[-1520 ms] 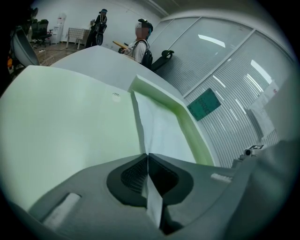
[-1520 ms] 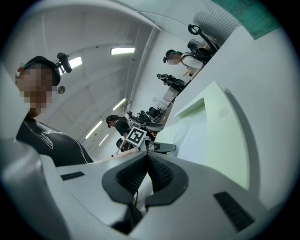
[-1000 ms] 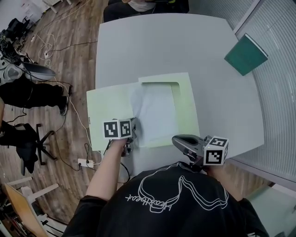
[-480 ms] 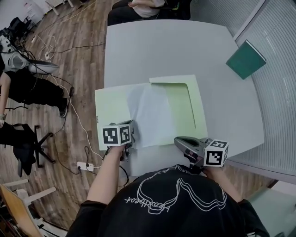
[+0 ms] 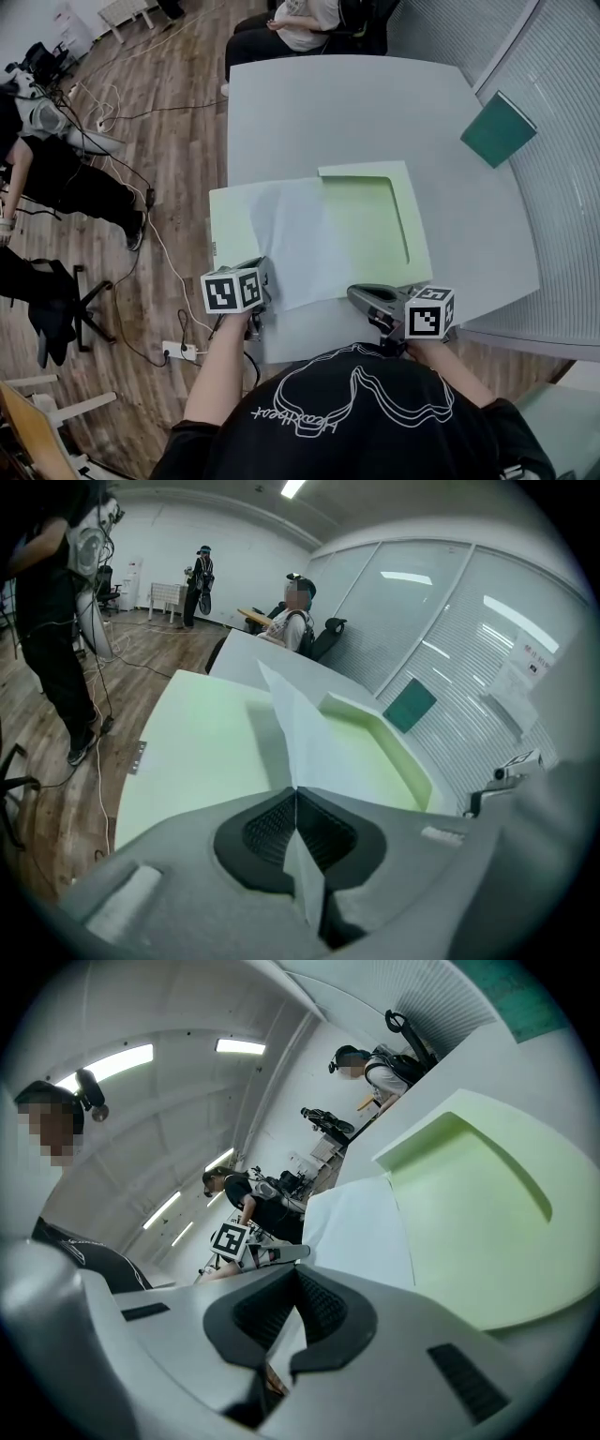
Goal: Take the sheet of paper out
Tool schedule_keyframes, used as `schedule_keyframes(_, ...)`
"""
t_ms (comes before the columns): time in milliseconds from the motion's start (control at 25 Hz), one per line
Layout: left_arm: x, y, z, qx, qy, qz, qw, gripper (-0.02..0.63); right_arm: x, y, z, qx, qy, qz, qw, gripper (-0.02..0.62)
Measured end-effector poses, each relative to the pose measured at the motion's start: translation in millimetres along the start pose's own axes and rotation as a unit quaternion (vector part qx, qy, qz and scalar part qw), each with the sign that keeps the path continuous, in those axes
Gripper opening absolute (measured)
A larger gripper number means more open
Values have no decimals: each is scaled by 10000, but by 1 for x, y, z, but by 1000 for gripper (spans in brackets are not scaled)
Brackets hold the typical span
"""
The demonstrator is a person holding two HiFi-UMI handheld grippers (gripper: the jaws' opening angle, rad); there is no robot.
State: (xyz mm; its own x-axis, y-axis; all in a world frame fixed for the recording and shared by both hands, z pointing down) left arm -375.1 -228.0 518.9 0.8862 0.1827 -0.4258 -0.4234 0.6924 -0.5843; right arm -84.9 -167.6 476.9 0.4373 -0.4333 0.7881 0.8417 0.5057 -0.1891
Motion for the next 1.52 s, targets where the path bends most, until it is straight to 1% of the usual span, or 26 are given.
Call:
schedule_keyframes(120, -3, 17, 2, 147, -22, -105, 9998, 14, -10, -3, 3, -139, 45, -48, 9999, 5)
schedule_keyframes(280, -9, 36, 9, 392, 321, -151, 9986, 14, -17, -7, 4, -300, 172, -114, 9993, 5)
schedule_keyframes(360, -10, 46, 11, 507, 413, -243, 9976, 14, -21, -7, 4, -333, 222, -166, 9991, 5)
schedule_keyframes(480, -3, 64, 11, 733, 435, -345, 9958, 14, -26, -3, 4, -358, 280, -236, 9987, 5)
schedule_keyframes(640, 18, 93, 9, 1067, 293, -428, 9929, 14, -31, 5, 2, -339, 377, -391, 9979, 5)
schedule_keyframes(760, 40, 115, 9, 1330, 321, -398, 9898, 14, -38, 20, -5, -142, 409, -484, 9979, 5)
schedule_keyframes(920, 71, 144, 12, 1652, 326, -272, 9854, 14, -47, 45, -18, 252, 227, -771, 9964, 5)
schedule_keyframes(1040, 93, 169, 16, 1913, 348, -201, 9807, 14, -56, 71, -24, 516, 296, -930, 9939, 5)
schedule_keyframes(1160, 118, 188, 21, 2106, 338, -130, 9769, 14, -64, 99, -25, 670, 517, -1010, 9913, 5)
schedule_keyframes(1280, 145, 203, 32, 2242, 267, 19, 9742, 14, -65, 122, -20, 755, 905, -914, 9888, 5)
schedule_keyframes(1400, 169, 219, 46, 2278, 134, 81, 9736, 14, -70, 143, -14, 961, 1159, -930, 9842, 5)
schedule_keyframes(1520, 194, 237, 62, 2296, 45, 155, 9732, 14, -79, 165, -8, 1058, 1522, -752, 9798, 5)
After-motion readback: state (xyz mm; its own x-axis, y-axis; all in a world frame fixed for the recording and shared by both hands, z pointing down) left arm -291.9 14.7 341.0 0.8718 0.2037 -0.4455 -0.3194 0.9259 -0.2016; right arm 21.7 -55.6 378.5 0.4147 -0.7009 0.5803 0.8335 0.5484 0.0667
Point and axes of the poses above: the fingertips, and each gripper's own axes: y backward along the fingers, x to its right, z out of its underside, the point moved 9 cm from there along y, backward along the fingers, and after that the axes turned 12 degrees about x, right-handed, at the moved point
